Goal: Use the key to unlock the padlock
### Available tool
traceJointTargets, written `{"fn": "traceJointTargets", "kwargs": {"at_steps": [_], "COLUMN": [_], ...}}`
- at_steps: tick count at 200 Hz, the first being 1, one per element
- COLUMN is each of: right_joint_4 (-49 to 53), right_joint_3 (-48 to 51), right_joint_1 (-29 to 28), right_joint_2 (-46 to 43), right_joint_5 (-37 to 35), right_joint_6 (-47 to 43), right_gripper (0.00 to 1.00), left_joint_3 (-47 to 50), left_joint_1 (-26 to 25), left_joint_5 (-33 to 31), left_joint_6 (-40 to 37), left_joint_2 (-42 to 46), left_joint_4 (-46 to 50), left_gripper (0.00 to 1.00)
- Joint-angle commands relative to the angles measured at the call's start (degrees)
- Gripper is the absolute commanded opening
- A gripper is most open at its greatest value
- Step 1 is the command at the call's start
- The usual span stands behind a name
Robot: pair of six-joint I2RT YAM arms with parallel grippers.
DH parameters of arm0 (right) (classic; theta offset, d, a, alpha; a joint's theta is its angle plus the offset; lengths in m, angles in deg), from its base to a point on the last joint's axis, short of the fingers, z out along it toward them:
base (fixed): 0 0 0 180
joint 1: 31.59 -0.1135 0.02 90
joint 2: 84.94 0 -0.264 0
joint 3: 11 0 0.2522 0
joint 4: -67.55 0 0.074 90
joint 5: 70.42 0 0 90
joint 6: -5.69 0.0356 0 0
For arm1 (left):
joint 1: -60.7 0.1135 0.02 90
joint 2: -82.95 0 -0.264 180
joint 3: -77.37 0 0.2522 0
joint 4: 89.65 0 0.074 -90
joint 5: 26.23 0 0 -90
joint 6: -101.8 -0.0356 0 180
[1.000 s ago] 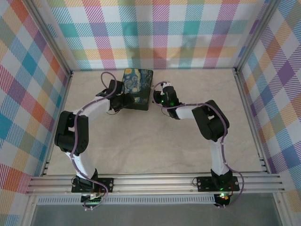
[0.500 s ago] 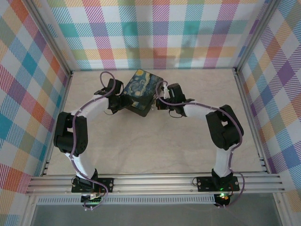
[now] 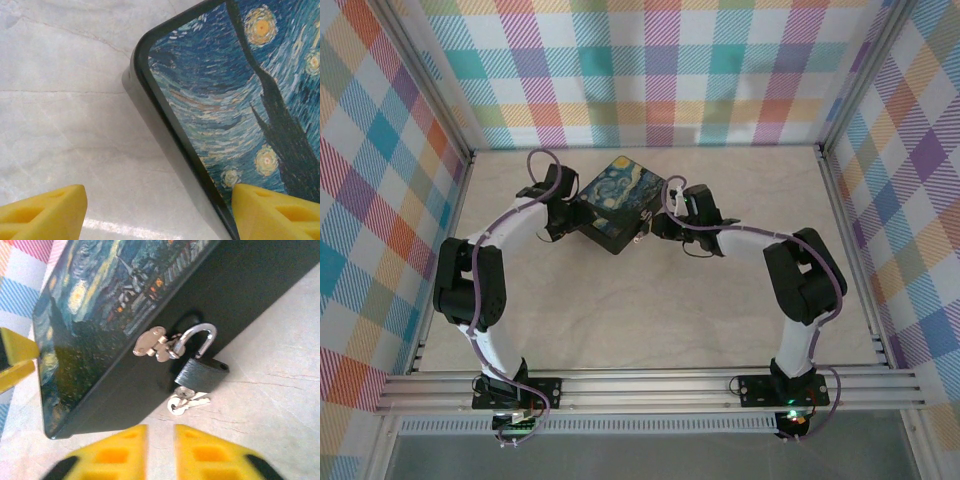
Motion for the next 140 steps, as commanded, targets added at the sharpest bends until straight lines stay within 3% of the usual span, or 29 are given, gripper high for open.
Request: {"fn": "traceJointTargets", "kwargs": {"at_steps": [1, 70, 91, 140], "right_joint_4": [-3.3, -4.5, -5.9, -10.2], "right_joint_3": [-1.9, -2.9, -3.4, -5.7], "right_joint_1": [-0.1, -0.4, -0.5, -0.9], "right_joint_2": [3.0, 8.3, 9.8, 14.5], "right_joint_5": [3.3, -1.2, -1.8, -3.3], "right_joint_6": [0.6, 1.7, 3.6, 7.4], "right_gripper": [0.32, 0.42, 0.49, 0.51], "left_joint_3": [-1.4, -3.2, -4.3, -5.2], "left_joint_1": [1.1, 1.1, 1.1, 1.1], "left_joint_5": [-1.3, -1.0, -0.7, -0.5], "left_joint_6": [-1.6, -1.9, -2.1, -2.6], "left_joint_2": [-0.1, 1.5, 2.1, 2.8], "left_joint_4": [6.0, 7.6, 8.0, 8.5], "left_gripper": [0.75, 0.75, 0.75, 0.75]}}
